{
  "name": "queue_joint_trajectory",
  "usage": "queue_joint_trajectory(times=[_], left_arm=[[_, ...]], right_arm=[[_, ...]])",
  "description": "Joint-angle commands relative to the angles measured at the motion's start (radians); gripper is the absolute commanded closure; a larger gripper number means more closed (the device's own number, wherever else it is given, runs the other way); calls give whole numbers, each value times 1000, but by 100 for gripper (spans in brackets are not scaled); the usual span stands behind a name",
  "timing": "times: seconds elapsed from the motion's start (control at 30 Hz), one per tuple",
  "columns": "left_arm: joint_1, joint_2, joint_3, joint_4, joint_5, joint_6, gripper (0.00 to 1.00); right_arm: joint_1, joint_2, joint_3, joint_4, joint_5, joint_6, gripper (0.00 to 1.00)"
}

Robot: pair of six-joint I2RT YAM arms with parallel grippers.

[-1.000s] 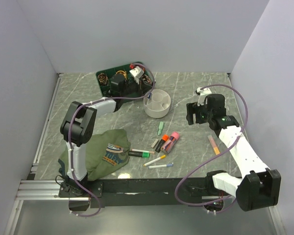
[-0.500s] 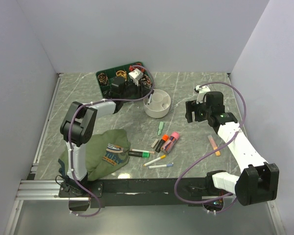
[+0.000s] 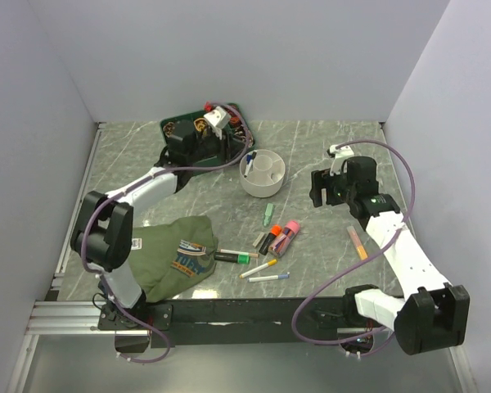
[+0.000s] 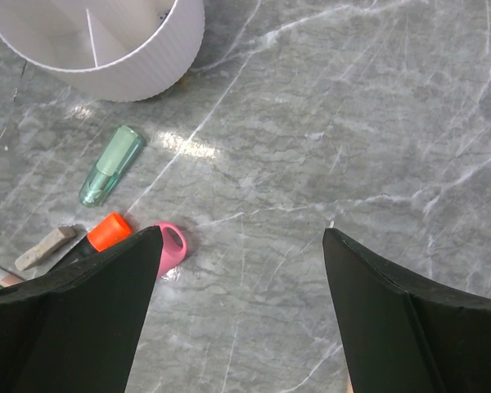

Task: Sort the stationery into containers
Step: Place the pen in the storage box, then pick up the pen from the storage box.

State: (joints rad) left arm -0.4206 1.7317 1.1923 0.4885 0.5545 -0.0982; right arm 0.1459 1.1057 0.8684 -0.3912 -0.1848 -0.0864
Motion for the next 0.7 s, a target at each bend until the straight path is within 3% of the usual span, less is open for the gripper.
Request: queue_joint_trajectory(times=[0.0,0.17,0.37,0.67], left_arm=[[-1,106,160,-244,36,70,66],[-7,291,516,-685,-30,87,68],[-37,327,567,-829,-103,161,67],[-63,336,529,-829,-126,163,67]], right_arm=[[-5,-33,-8,38,-12,14,13],[-8,-70,-5,26,7,8,13],[-20,-104,-32,15,-1,14,13],[-28,-93,-40,22,-10,16,13]])
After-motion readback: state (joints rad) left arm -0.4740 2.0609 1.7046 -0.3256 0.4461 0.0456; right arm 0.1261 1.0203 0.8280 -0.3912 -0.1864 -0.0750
